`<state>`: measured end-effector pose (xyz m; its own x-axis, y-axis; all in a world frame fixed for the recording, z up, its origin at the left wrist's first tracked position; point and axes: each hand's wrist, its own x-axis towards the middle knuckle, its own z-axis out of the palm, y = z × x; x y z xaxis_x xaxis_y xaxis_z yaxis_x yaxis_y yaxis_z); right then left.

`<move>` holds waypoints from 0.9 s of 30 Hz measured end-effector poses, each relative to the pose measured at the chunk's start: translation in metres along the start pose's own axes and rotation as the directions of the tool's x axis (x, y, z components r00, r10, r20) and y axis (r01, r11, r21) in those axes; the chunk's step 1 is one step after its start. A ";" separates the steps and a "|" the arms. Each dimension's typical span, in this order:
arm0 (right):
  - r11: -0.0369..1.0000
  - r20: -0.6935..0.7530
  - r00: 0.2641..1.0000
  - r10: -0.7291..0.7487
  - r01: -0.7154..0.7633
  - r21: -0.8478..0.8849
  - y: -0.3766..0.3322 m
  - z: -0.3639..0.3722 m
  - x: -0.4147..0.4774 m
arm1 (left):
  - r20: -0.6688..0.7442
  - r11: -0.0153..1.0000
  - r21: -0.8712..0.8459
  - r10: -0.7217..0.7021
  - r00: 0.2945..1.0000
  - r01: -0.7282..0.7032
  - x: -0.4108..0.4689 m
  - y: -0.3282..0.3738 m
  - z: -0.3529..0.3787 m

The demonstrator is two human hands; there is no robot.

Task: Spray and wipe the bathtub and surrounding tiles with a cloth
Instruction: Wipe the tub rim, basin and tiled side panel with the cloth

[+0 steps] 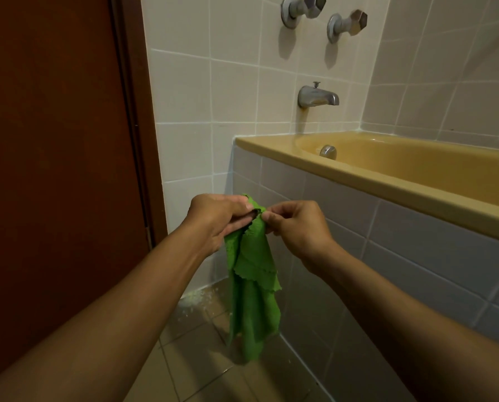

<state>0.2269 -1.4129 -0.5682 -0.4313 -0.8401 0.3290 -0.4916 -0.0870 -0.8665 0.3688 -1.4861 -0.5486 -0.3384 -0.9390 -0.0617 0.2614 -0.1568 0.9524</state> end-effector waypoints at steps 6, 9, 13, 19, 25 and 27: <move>0.987 -0.003 0.999 0.036 -0.035 0.157 -0.002 -0.009 0.004 | 0.163 0.952 0.275 0.094 0.982 -0.137 -0.001 -0.011 0.000; 0.952 0.015 0.996 0.092 -0.093 0.293 -0.007 -0.011 0.001 | 0.213 0.936 0.306 0.111 0.971 -0.175 -0.005 -0.013 0.003; 0.915 0.035 0.989 0.146 -0.148 0.375 -0.008 -0.015 -0.004 | 0.259 0.876 0.374 0.215 0.942 -0.303 -0.015 -0.015 0.006; 0.814 0.171 0.976 0.135 -0.207 0.543 -0.014 -0.020 -0.008 | 0.124 0.736 0.478 0.484 0.866 -0.479 -0.014 -0.021 0.010; 0.929 0.218 0.973 0.075 -0.147 0.339 -0.020 -0.020 -0.011 | 0.063 0.803 0.416 0.442 0.895 -0.426 -0.011 -0.015 0.002; 0.951 0.160 0.983 0.094 -0.137 0.277 -0.016 -0.016 -0.010 | 0.075 0.818 0.404 0.416 0.906 -0.409 -0.012 -0.016 0.001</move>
<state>0.2271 -1.3946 -0.5512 -0.3487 -0.9196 0.1812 -0.1986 -0.1164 -0.9731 0.3673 -1.4724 -0.5624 -0.2660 -0.8932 0.3624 -0.0126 0.3791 0.9253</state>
